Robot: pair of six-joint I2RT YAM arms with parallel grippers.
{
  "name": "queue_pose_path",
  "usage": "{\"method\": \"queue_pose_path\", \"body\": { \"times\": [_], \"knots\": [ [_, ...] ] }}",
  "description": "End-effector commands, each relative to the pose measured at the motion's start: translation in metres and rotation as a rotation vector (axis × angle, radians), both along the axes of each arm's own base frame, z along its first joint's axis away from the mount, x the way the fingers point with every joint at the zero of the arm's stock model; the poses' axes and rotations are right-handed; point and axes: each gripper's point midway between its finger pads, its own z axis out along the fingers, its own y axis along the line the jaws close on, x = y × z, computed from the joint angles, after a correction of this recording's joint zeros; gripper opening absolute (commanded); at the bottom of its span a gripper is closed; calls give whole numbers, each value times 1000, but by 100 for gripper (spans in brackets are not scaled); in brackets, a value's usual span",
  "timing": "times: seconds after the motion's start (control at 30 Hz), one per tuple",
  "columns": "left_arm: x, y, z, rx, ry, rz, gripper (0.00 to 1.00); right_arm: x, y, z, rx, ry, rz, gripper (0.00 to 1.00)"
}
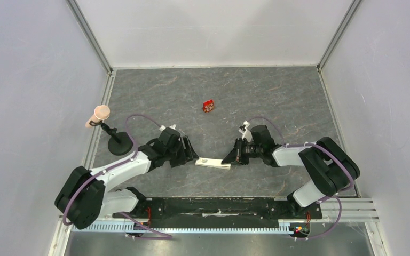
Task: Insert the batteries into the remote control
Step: Load the battery cover into the remote control.
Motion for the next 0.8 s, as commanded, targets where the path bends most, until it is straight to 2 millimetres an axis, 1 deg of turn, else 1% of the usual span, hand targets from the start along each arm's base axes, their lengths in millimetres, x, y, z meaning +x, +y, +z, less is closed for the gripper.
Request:
{"method": "queue_pose_path", "body": {
  "times": [0.0, 0.1, 0.17, 0.23, 0.43, 0.57, 0.63, 0.7, 0.77],
  "knots": [
    [23, -20, 22, -39, -103, -87, 73, 4, -23, -29, -191, 0, -39, 0],
    [23, -24, 17, -30, -82, -110, 72, 5, -25, -30, -210, -3, -51, 0],
    [22, -24, 13, -16, -65, -120, 69, 5, -27, -31, -222, -1, -58, 1],
    [18, -22, 7, 0, -44, -137, 67, 6, -28, -31, -229, 0, -61, 2],
    [7, -19, -10, 38, 16, -192, 66, 7, -30, -32, -251, 7, -66, 4],
    [2, -18, -21, 56, 57, -195, 61, 8, -31, -32, -268, 5, -64, 5],
    [0, -16, -27, 71, 74, -200, 59, 8, -31, -32, -272, 7, -62, 7],
    [-7, -18, -30, 72, 101, -232, 58, 9, -30, -31, -275, 6, -60, 9],
    [-13, -16, -33, 97, 119, -244, 57, 9, -30, -31, -278, 7, -60, 12]
  ]
}}
